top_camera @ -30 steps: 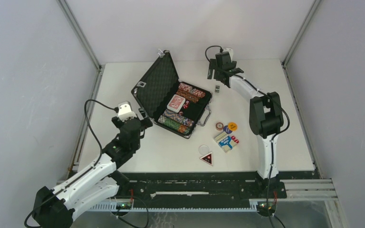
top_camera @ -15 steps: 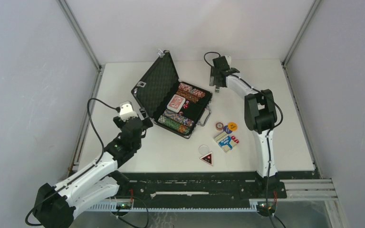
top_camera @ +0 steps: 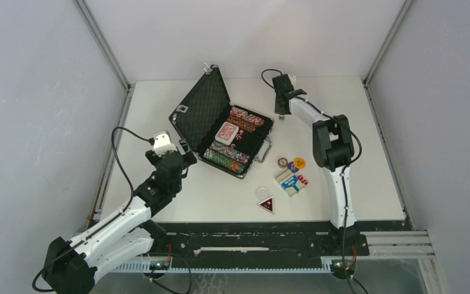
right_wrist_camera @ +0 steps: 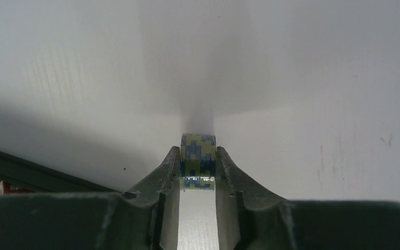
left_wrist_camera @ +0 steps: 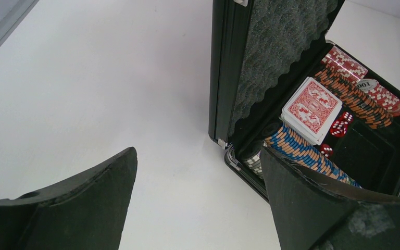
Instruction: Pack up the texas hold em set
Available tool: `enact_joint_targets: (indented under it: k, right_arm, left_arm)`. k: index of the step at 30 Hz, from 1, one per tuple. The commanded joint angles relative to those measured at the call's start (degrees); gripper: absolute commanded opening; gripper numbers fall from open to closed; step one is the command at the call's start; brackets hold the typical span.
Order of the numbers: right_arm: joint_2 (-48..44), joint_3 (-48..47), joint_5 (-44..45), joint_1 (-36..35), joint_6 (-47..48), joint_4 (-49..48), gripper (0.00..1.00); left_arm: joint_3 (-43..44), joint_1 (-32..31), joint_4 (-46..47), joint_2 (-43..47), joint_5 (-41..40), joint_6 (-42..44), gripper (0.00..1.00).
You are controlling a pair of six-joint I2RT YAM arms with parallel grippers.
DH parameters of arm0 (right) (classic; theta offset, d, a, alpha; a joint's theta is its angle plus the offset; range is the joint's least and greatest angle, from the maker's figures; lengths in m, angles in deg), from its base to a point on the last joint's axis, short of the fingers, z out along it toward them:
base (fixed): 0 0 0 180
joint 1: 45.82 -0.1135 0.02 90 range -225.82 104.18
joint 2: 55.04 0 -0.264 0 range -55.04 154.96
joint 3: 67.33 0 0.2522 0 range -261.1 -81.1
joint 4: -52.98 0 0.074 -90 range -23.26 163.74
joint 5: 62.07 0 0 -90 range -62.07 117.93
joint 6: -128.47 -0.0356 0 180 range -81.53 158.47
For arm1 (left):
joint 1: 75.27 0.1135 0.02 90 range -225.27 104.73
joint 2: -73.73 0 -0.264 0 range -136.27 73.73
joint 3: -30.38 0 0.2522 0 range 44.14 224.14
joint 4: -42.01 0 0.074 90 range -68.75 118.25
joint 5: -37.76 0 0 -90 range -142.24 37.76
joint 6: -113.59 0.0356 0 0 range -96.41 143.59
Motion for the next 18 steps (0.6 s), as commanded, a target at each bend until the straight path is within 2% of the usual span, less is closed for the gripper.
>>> enact_joint_targets:
  k: [1,4,7,12,18]
  right_arm:
    - [-0.45,-1.96,0.55,-0.18,-0.35,0.31,0.22]
    - [-1.54,-0.71,0.46,0.04,-0.64,0.08,0.09]
    - [-3.43,1.55,0.15,0.18,-0.88,-0.54,0.02]
    - [-9.11,7.66,-5.75,1.65,-3.32,-1.97,0.01]
    - [-17.96,23.29,-18.99,5.24,-7.83,-9.88,0.00]
  left_arm:
    - [0.23,-0.28,1.18,0.64,-0.37,-0.79,0.92]
    - [0.26,-0.28,1.15,0.59,-0.22,-0.94,0.92]
    - [0.37,-0.29,1.07,0.46,0.42,-1.10,0.92]
    - [0.46,-0.36,0.86,0.83,1.77,-1.37,0.92]
    - [0.67,-0.50,0.84,1.00,3.86,-2.23,0.92]
